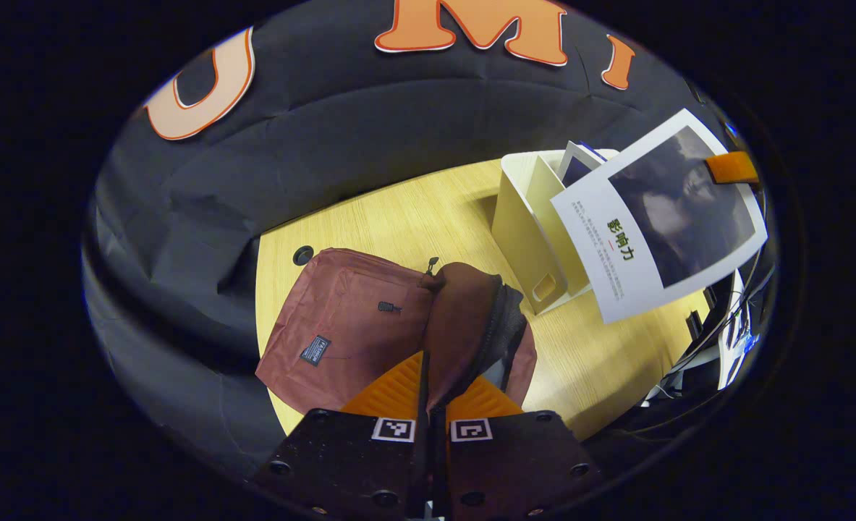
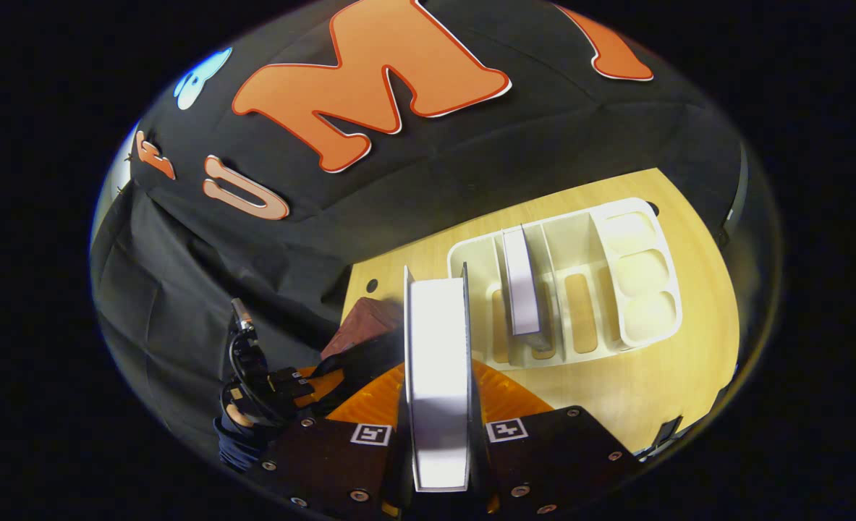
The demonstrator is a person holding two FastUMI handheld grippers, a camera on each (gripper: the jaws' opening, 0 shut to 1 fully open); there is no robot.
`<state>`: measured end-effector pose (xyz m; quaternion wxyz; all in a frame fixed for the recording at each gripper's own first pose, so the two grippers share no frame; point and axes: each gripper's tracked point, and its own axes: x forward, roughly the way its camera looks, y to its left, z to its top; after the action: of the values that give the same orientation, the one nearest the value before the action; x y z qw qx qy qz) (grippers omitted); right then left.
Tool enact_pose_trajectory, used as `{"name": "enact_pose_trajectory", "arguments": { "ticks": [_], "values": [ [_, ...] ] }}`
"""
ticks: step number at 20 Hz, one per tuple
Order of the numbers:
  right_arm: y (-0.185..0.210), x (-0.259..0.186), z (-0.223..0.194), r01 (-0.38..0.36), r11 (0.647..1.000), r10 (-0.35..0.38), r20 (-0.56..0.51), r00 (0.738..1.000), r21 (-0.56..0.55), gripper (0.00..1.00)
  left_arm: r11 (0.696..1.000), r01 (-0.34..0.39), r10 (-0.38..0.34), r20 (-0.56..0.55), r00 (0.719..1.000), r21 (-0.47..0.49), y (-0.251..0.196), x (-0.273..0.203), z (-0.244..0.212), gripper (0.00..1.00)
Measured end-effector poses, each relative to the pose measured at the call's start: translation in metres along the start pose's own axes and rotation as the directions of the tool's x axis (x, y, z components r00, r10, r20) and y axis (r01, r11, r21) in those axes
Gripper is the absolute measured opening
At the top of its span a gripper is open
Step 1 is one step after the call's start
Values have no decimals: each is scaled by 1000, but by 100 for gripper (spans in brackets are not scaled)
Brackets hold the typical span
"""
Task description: Open the schoolbag, grab two books from the bookshelf and put them into the schoolbag.
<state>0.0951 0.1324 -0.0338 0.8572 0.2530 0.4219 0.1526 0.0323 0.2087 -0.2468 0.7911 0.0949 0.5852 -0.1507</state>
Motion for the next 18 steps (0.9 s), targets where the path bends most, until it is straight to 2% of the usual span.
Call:
{"name": "enact_pose_trajectory", "arguments": {
  "ticks": [2, 9, 14, 18],
  "values": [
    [4, -3, -15, -30, 1000, 30, -2, 1000, 7, 33, 1000, -1, 1, -1, 1000, 0, -1, -1, 3, 4],
    [21, 28, -62, -101, 994, 102, -23, 995, 45, 32, 1000, -23, 23, 39, 999, -8, -5, -10, 12, 4],
    [30, 69, -98, -161, 982, 165, -43, 985, 96, 32, 1000, -12, 12, 70, 998, -6, -12, -11, 20, 4],
    [27, 108, -112, -170, 971, 178, -36, 983, 166, 32, 1000, -1, 2, 88, 996, -16, -19, -15, 23, 4]
  ]
}}
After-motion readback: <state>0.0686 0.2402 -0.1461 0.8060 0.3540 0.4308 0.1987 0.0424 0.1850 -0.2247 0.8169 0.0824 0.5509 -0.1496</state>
